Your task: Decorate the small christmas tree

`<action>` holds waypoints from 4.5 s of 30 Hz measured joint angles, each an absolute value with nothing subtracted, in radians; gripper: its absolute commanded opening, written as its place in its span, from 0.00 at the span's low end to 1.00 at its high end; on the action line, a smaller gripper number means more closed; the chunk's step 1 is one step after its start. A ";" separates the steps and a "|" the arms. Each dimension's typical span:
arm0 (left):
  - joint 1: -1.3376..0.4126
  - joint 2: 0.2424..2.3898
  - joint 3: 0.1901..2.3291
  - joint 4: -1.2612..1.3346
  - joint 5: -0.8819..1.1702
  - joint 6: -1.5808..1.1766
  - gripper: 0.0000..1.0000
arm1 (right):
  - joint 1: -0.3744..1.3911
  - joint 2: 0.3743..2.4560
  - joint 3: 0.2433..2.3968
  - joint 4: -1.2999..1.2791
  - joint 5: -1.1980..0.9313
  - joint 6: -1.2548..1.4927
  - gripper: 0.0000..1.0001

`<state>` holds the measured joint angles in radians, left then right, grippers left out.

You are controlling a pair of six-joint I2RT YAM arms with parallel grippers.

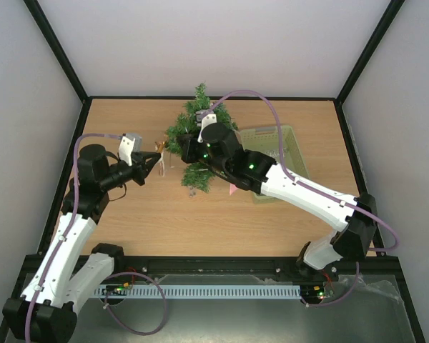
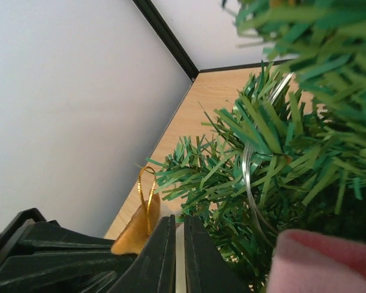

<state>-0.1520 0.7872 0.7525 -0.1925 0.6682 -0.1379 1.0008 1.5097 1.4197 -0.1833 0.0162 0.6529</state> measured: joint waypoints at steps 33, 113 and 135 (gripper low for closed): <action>-0.110 0.991 0.871 -0.149 0.717 -0.057 0.02 | 1.001 1.242 1.261 -0.180 0.087 0.594 0.21; -0.210 1.013 0.920 -0.245 0.708 -0.197 0.02 | 0.599 1.216 1.185 -0.182 -0.096 0.750 0.30; -0.285 0.926 0.860 -0.237 0.689 -0.277 0.02 | 0.575 1.140 0.998 -0.055 -0.098 0.861 0.25</action>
<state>-0.2848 0.9264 0.8600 -0.2371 0.6891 -0.2768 0.5751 1.1400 0.9977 -0.0547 -0.0978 0.8612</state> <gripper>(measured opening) 0.029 0.253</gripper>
